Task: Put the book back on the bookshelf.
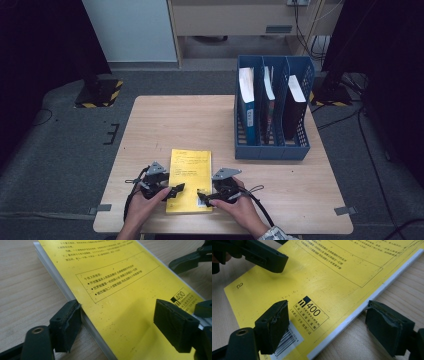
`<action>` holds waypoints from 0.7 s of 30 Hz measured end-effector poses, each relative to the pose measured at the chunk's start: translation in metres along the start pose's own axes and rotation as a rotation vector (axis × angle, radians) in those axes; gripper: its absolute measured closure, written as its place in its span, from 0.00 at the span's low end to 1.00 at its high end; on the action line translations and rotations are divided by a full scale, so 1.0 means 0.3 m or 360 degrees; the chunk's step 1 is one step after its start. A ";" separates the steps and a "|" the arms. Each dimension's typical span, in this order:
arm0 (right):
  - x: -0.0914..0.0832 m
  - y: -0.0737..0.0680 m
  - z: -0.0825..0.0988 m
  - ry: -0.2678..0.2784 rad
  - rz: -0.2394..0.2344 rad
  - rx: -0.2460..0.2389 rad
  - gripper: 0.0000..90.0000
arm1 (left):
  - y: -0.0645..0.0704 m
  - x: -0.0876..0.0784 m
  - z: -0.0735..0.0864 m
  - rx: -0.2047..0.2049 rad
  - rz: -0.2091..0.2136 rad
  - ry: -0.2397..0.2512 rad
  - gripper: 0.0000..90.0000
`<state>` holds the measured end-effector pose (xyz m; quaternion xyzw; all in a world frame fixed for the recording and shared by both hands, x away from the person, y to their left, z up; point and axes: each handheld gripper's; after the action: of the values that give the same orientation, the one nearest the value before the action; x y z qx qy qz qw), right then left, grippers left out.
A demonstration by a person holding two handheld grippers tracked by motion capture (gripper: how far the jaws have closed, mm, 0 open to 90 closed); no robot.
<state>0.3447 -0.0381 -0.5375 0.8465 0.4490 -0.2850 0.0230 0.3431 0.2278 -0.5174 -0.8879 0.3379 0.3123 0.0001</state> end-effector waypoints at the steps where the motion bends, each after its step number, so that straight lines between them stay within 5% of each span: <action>1: 0.000 0.000 0.000 -0.0001 -0.0002 -0.0003 0.21 | 0.000 -0.003 -0.001 -0.0007 -0.0001 0.0010 0.27; 9: 0.000 0.000 0.000 0.0000 -0.0002 -0.0001 0.21 | 0.006 -0.037 -0.001 -0.0045 0.0147 0.0049 0.31; 21: 0.000 0.001 0.000 0.0000 -0.0003 0.0001 0.21 | 0.002 -0.049 -0.011 -0.0044 0.0251 0.0092 0.26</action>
<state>0.3448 -0.0383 -0.5375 0.8461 0.4498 -0.2852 0.0225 0.3359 0.2354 -0.5065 -0.8671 0.4023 0.2901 -0.0465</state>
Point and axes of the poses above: each handheld gripper's, and its own axes: x roughly forward along the jaws, z roughly out of its underside, y roughly to its right, and after that the axes turned 8 degrees about y, right-handed
